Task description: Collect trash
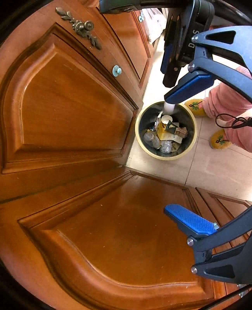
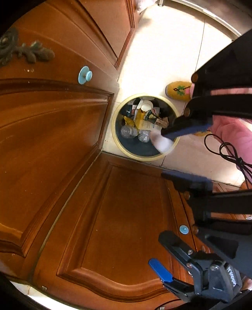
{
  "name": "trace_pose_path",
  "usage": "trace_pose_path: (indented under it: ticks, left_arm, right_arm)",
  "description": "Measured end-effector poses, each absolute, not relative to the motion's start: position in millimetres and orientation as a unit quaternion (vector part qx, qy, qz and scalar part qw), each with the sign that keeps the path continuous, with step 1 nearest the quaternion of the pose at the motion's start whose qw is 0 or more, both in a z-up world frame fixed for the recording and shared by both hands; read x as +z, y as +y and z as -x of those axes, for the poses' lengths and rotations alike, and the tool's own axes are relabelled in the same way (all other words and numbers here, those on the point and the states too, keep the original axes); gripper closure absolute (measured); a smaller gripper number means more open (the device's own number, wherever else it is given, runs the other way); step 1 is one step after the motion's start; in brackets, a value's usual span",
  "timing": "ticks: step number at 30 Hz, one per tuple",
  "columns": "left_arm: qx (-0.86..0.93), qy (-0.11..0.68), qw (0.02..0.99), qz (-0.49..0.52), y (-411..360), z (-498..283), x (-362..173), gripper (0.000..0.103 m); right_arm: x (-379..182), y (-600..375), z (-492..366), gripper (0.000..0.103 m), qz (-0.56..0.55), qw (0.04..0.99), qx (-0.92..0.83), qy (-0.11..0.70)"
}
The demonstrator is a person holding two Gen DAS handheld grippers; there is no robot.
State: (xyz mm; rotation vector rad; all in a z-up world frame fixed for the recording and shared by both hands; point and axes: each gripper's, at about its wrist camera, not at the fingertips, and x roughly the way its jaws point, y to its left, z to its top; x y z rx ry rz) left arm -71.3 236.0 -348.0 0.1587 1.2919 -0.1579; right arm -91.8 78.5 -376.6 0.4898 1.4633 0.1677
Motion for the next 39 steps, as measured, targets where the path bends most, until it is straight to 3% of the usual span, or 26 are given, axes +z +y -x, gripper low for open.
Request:
trace_pose_path:
  ticks: [7, 15, 31, 39]
  left_arm:
    - [-0.069, 0.606, 0.79, -0.06, 237, 74, -338, 0.001]
    - [-0.082, 0.602, 0.793, -0.048, 235, 81, -291, 0.001]
    - [-0.133, 0.542, 0.829, -0.043, 219, 106, -94, 0.001]
    - [-0.163, 0.493, 0.853, -0.056, 199, 113, -21, 0.001]
  right_arm:
    - [-361, 79, 92, 0.064, -0.209, 0.717, 0.08, 0.66]
    - [-295, 68, 105, 0.064, -0.191, 0.746, 0.064, 0.635]
    - [-82, 54, 150, 0.064, -0.16, 0.819, 0.043, 0.549]
    - [-10, 46, 170, 0.064, -0.144, 0.858, 0.028, 0.492]
